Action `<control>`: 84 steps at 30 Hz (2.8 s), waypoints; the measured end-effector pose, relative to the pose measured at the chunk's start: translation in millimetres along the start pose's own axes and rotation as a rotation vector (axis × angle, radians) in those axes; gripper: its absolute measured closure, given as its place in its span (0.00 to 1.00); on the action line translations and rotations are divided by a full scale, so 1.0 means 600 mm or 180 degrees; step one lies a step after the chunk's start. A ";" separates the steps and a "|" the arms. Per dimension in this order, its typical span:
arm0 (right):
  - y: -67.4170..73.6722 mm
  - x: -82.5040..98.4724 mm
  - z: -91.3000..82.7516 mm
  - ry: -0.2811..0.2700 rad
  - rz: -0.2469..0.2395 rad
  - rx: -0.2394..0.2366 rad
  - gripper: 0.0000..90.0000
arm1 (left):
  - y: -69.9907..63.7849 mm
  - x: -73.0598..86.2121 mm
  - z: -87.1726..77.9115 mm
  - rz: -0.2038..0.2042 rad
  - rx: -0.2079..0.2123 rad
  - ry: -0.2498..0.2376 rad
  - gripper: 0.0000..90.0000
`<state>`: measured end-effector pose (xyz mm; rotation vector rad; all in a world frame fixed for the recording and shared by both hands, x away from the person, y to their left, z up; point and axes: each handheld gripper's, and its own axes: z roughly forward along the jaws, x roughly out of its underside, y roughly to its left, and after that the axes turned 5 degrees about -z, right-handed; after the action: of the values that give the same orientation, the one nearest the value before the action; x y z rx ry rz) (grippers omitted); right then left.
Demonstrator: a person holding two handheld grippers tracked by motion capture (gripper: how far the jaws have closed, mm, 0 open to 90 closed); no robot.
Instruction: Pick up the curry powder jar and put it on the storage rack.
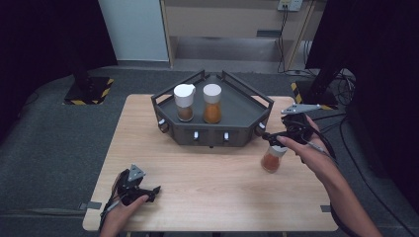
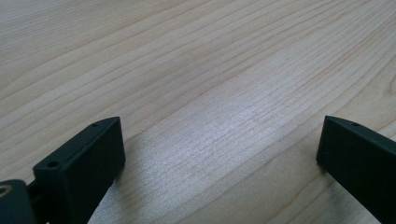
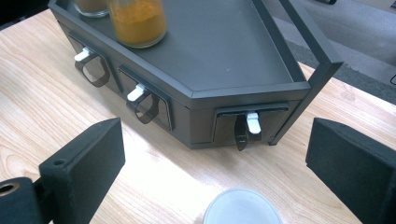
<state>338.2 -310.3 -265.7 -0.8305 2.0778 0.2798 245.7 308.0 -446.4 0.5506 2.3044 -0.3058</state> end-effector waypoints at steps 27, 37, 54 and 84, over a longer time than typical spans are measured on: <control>-0.004 0.064 -0.016 0.0105 0.0068 0.0071 0.04 | 0.000 0.000 0.000 0.0010 -0.0001 0.0001 0.00; -0.006 0.084 -0.024 0.0133 0.0108 0.0083 0.04 | 0.000 0.000 0.000 0.0011 -0.0001 0.0001 0.00; -0.008 0.115 -0.029 0.0178 0.0175 0.0089 0.04 | 0.000 0.000 0.000 0.0010 -0.0001 0.0000 0.00; -0.011 0.164 -0.021 0.0186 0.0318 0.0057 0.04 | 0.000 0.000 0.000 0.0011 -0.0001 0.0001 0.00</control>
<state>294.3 -365.9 -335.0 -0.7333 2.1772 0.2937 245.8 308.1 -446.4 0.5545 2.3036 -0.3036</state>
